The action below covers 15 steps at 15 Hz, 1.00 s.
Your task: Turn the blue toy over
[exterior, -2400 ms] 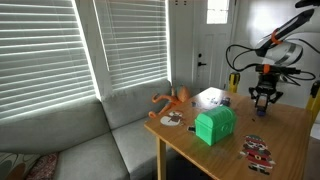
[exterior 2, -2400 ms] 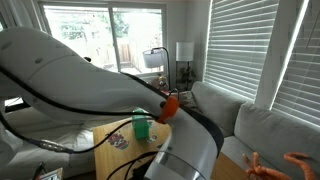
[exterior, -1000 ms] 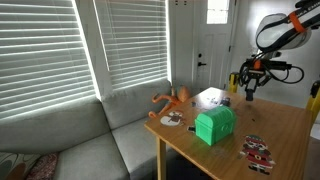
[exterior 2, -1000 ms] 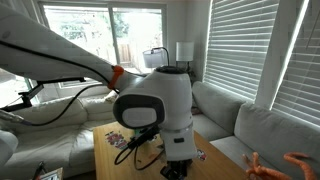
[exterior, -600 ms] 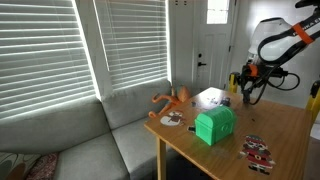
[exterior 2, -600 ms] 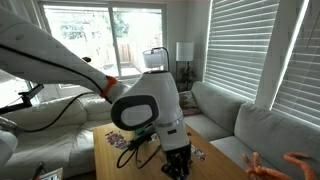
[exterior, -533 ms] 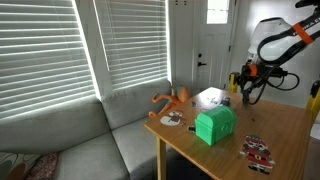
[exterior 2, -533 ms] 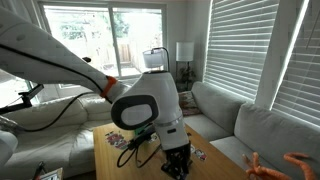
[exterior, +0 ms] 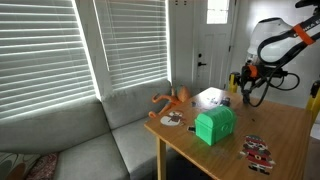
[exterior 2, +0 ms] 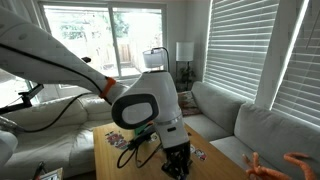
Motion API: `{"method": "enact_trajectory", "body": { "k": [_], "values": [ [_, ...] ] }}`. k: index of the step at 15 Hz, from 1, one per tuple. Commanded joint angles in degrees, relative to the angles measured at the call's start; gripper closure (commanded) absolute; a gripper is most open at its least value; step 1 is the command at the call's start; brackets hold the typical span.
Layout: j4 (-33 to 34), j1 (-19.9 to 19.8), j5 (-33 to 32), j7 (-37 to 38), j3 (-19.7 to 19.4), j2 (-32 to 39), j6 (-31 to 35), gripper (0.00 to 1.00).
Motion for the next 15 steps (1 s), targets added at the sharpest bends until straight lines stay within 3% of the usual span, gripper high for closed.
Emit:
{"method": "enact_trajectory", "body": {
  "k": [1,10,15],
  "values": [
    [-0.77,0.61,-10.16,7.15,0.79,-0.62,0.94,0.89],
    [-2.93,4.15,-34.17,30.03,4.46,0.28,2.42,0.89],
    [-4.17,5.32,-43.34,41.91,5.64,1.24,1.24,0.89]
  ]
}}
